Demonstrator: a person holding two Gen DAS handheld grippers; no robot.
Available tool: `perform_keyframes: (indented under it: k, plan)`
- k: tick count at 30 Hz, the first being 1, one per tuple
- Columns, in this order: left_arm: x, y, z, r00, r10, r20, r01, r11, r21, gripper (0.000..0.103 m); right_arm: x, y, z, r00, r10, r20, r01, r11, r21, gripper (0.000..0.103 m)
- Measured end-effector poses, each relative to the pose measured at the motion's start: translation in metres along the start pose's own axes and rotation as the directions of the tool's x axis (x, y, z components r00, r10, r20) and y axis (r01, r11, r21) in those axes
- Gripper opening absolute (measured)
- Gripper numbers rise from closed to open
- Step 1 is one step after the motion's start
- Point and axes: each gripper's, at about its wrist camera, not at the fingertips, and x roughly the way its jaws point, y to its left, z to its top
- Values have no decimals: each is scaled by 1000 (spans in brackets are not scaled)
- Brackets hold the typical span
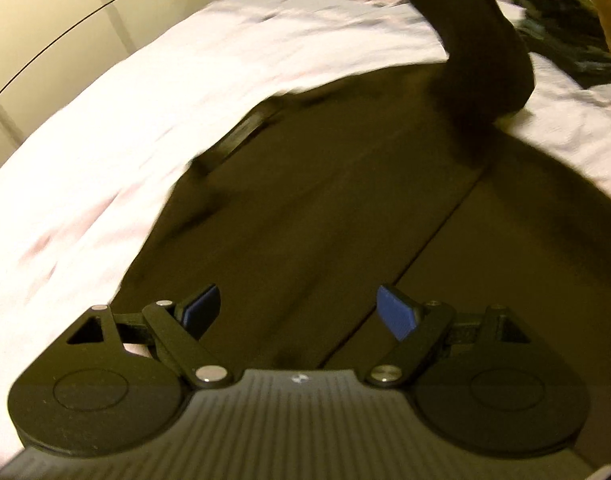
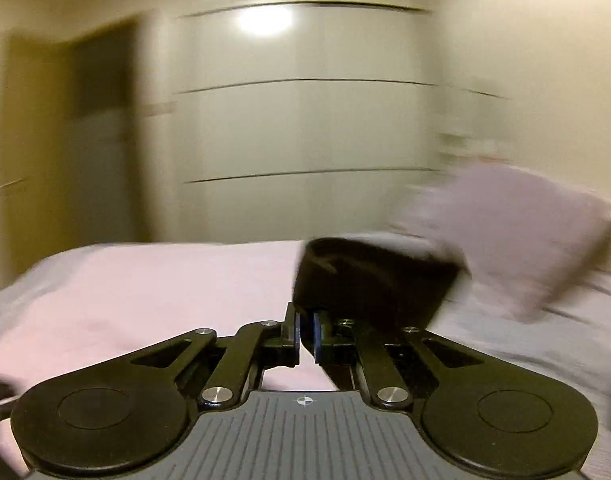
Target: Fold clothes
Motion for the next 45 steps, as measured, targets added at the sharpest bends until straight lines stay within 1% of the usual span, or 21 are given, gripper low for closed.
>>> perform_keyframes:
  k: [1,2,3,4,5,7,12,17,19,22,25,28,31,32,34,35,37,38,39,42,45]
  plan:
    - [-3,9,-11,1000,13,-16,-13,1000,-21,83,14,28,-11,995,84,-47,-85,996,-18,7]
    - [-7,18,-22,999,25,-32,-27,999,-43,83,26,54,-25,984,139,-110,-144,989,-40,15]
    - [-10,27,-33,998,37,-47,-40,997,-63,83,37,78,-42,968,177,-180,-191,980,-65,35]
    - [-14,35,-43,997,45,-56,-49,996,-79,83,48,103,-58,945,210,-251,-238,967,-86,42]
    - [-17,41,-51,997,51,-61,-57,994,-90,83,52,119,-71,927,235,-291,-272,958,-92,49]
    - [-21,52,-66,996,58,-68,-66,992,-111,83,50,132,-87,912,233,-337,-271,960,-70,50]
    - [-9,61,-73,997,29,-74,-39,989,-145,83,40,108,-109,894,132,-429,-164,986,-40,53]
    - [23,60,-49,998,-62,-26,57,988,-142,82,25,65,-115,875,15,-484,-32,999,-26,55]
    - [43,65,-34,996,-94,-7,91,981,-171,78,18,47,-117,863,-31,-504,22,999,-23,55]
    - [76,79,-13,991,-135,19,135,954,-266,68,9,20,-120,839,-98,-535,103,994,-21,56]
    - [110,88,-2,984,-179,7,169,914,-368,66,1,3,-122,830,-123,-544,132,991,-24,56]
    - [133,89,-2,980,-197,-30,168,896,-411,62,-2,-10,-126,821,-136,-554,148,989,-24,56]
    - [141,88,-6,980,-194,-41,157,884,-440,59,3,-20,-130,816,-142,-560,153,988,-27,56]
    - [142,88,-7,979,-200,-36,162,877,-451,57,5,-24,-131,815,-147,-560,158,987,-30,56]
    - [141,89,-6,973,-225,-45,179,865,-469,1,12,-31,-132,811,-176,-558,178,983,-50,57]
    - [139,91,-5,970,-239,-49,187,859,-476,2,17,-34,-133,804,-206,-558,198,977,-76,57]
    - [123,100,0,971,-238,-6,204,845,-495,2,25,-40,-135,776,-284,-563,253,958,-135,60]
    - [110,108,1,974,-226,27,208,838,-505,2,28,-43,-136,761,-320,-564,280,947,-159,66]
    - [97,115,2,975,-213,60,213,830,-515,2,31,-46,-136,760,-334,-557,292,942,-165,71]
    - [66,137,0,985,-142,102,175,822,-543,2,38,-55,-138,779,-343,-525,307,938,-158,72]
    - [66,149,-13,987,-154,53,157,815,-557,2,49,-62,-142,793,-356,-495,314,934,-168,72]
